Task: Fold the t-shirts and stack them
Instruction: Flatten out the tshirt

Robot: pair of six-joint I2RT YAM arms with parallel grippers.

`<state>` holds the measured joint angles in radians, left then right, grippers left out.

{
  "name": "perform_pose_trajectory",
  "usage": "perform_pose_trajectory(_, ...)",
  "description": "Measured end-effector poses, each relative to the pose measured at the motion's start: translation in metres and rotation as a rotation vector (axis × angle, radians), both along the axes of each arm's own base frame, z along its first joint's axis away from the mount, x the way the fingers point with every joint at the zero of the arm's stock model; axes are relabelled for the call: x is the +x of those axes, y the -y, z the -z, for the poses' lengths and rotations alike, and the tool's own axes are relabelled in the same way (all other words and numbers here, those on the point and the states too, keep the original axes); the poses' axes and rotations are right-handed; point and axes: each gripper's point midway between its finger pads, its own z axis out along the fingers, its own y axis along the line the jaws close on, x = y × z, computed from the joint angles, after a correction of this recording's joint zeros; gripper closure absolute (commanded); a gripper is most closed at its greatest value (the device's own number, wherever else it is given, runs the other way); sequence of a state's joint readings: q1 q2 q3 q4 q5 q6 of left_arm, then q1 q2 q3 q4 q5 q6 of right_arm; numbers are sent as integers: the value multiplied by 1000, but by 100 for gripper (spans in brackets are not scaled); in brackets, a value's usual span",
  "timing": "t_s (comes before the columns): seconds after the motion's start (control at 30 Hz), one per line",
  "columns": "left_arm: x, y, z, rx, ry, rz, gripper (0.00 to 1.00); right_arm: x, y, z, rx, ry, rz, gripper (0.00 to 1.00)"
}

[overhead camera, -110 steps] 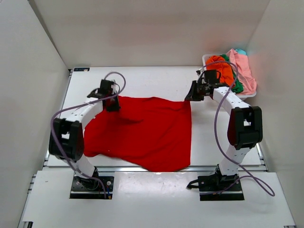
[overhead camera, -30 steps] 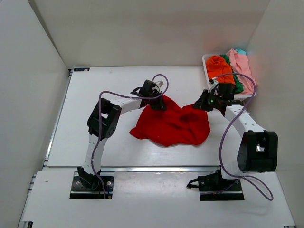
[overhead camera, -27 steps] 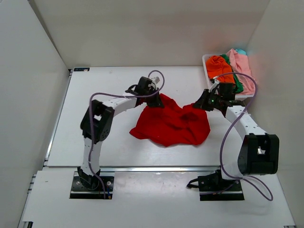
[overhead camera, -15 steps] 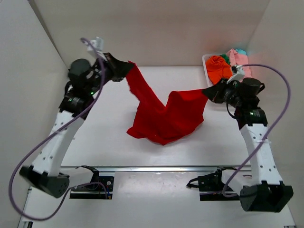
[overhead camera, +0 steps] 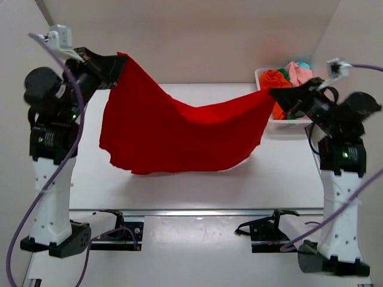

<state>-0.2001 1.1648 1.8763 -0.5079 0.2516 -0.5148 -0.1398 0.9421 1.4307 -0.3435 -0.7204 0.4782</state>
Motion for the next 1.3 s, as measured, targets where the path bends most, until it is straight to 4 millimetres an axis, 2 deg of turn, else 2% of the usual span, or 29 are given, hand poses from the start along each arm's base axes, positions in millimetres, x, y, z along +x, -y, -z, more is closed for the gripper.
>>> perform_pose_trajectory(0.07, 27, -3, 22, 30, -60, -26, 100, 22, -10, 17, 4, -71, -35, 100)
perform_pose_trajectory(0.13, 65, -6, 56, 68, -152, -51, 100, 55, -18, 46, 3, -178, -52, 100)
perform_pose_trajectory(0.2, 115, -10, 99, 111, -270, -70, 100, 90, -22, 74, -7, -268, -57, 100)
perform_pose_trajectory(0.3, 198, -20, 161, 165, -422, -95, 100, 155, -25, 128, -30, -428, -50, 100)
perform_pose_trajectory(0.37, 246, -30, 198, 175, -489, -106, 100, 193, -26, 149, -48, -494, -46, 100)
perform_pose_trajectory(0.43, 280, -43, 228, 140, -539, -99, 100, 232, -26, 147, -60, -479, -35, 100)
perform_pose_trajectory(0.5, 299, -62, 244, 80, -568, -97, 100, 262, -26, 125, -58, -422, -33, 100)
perform_pose_trajectory(0.53, 304, -75, 242, 48, -564, -105, 100, 271, -26, 107, -53, -370, -32, 100)
perform_pose_trajectory(0.6, 308, -95, 226, -5, -526, -119, 100, 273, -20, 74, -24, -288, -34, 100)
perform_pose_trajectory(0.63, 305, -106, 207, -33, -486, -125, 100, 268, -12, 55, -3, -242, -37, 100)
perform_pose_trajectory(0.7, 292, -123, 159, -89, -379, -121, 100, 253, 10, 30, 30, -181, -16, 100)
perform_pose_trajectory(0.8, 251, -132, 88, -119, -222, -93, 100, 232, 43, 3, 55, -123, 28, 100)
perform_pose_trajectory(0.87, 217, -121, 55, -98, -148, -76, 100, 221, 51, -5, 66, -89, 27, 100)
perform_pose_trajectory(0.9, 199, -107, 44, -81, -118, -57, 100, 215, 50, 0, 72, -92, 16, 100)
perform_pose_trajectory(0.97, 165, -73, 39, -45, -96, -3, 100, 205, 45, 24, 88, -145, -13, 99)
perform_pose_trajectory(1.03, 133, -40, 62, -15, -110, 50, 100, 199, 42, 59, 100, -212, -23, 100)
perform_pose_trajectory(1.1, 103, -21, 113, -2, -191, 85, 100, 188, 36, 108, 114, -317, -30, 100)
perform_pose_trajectory(1.2, 65, -24, 208, -1, -369, 44, 100, 157, 27, 184, 134, -491, -32, 100)
perform_pose_trajectory(1.27, 36, -28, 273, 24, -501, -22, 100, 124, 23, 229, 135, -596, -18, 100)
perform_pose_trajectory(1.3, 21, -23, 294, 46, -545, -24, 100, 105, 19, 246, 133, -642, -13, 100)
